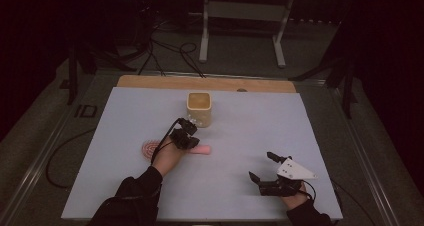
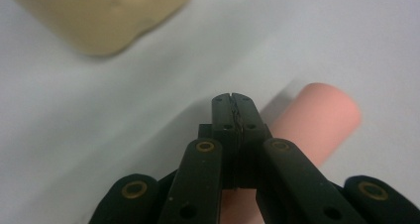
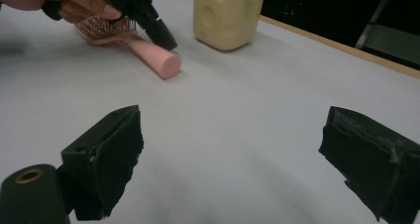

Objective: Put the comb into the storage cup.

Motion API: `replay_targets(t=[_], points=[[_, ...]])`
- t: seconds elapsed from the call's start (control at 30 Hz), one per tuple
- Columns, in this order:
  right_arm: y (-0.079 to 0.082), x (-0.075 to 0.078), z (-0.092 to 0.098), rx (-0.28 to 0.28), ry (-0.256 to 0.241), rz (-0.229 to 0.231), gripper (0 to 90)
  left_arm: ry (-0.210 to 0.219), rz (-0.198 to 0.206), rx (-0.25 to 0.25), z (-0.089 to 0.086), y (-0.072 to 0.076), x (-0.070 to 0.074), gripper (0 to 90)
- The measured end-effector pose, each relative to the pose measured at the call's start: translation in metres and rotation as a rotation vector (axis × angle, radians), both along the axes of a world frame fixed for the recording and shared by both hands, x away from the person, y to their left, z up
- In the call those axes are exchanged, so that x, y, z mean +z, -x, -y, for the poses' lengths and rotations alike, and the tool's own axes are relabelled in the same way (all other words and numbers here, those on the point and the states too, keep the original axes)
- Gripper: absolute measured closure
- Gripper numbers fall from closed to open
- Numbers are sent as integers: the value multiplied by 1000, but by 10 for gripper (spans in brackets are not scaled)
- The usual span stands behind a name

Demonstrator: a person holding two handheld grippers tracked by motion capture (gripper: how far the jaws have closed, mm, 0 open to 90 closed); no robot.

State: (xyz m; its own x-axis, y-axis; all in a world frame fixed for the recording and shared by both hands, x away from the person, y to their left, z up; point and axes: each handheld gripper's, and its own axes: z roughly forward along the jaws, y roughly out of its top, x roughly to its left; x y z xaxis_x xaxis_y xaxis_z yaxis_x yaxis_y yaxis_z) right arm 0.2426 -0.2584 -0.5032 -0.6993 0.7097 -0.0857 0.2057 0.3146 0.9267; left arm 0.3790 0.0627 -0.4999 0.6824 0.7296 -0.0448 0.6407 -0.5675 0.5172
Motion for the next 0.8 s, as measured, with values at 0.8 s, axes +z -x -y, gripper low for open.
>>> replay_targets(t=[0.8], points=[[-1, 0, 0, -1, -7, -6, 86, 6, -21, -95, -2, 40, 1, 899]])
